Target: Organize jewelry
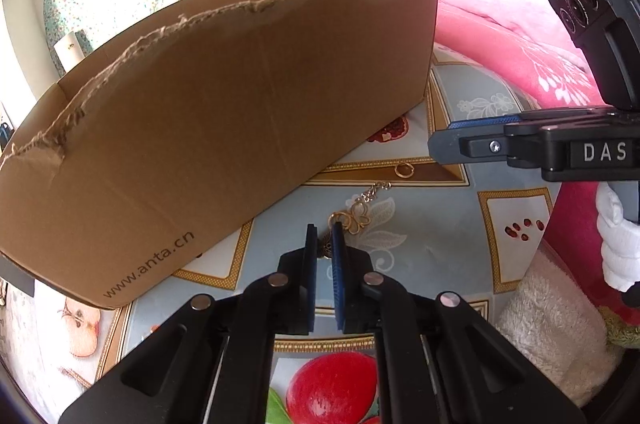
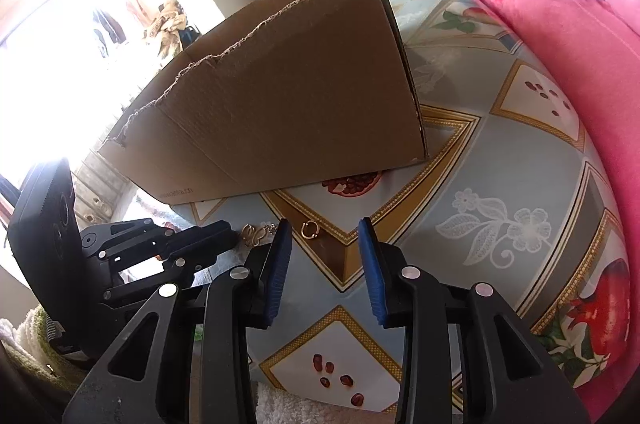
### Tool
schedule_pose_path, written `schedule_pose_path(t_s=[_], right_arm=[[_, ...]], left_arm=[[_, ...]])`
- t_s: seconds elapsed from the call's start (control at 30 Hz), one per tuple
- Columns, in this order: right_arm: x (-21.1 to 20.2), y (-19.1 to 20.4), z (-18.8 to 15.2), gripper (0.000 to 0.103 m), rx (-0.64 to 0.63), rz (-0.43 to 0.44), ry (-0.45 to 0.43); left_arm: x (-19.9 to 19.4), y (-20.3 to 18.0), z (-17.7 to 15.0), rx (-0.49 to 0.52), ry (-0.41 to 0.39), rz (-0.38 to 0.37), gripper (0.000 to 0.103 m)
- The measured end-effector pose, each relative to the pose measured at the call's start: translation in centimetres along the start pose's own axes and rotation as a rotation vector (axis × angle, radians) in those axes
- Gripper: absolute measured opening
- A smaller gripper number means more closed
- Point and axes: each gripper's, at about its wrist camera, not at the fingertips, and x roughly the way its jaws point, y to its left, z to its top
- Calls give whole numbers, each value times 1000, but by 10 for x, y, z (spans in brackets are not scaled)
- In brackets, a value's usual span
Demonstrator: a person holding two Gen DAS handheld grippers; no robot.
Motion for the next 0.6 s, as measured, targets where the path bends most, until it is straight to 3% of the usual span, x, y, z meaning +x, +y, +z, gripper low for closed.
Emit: schedule_pose_path(t_s=[0.33,0.6], right_arm=[[4,21,-3,33,-132,-57,-5],[20,36,-3,19,-278,-141,22]], left_arm=[[-13,1,-12,-45,16,-8,6],[-14,4,-13,-61,9,-22,6]])
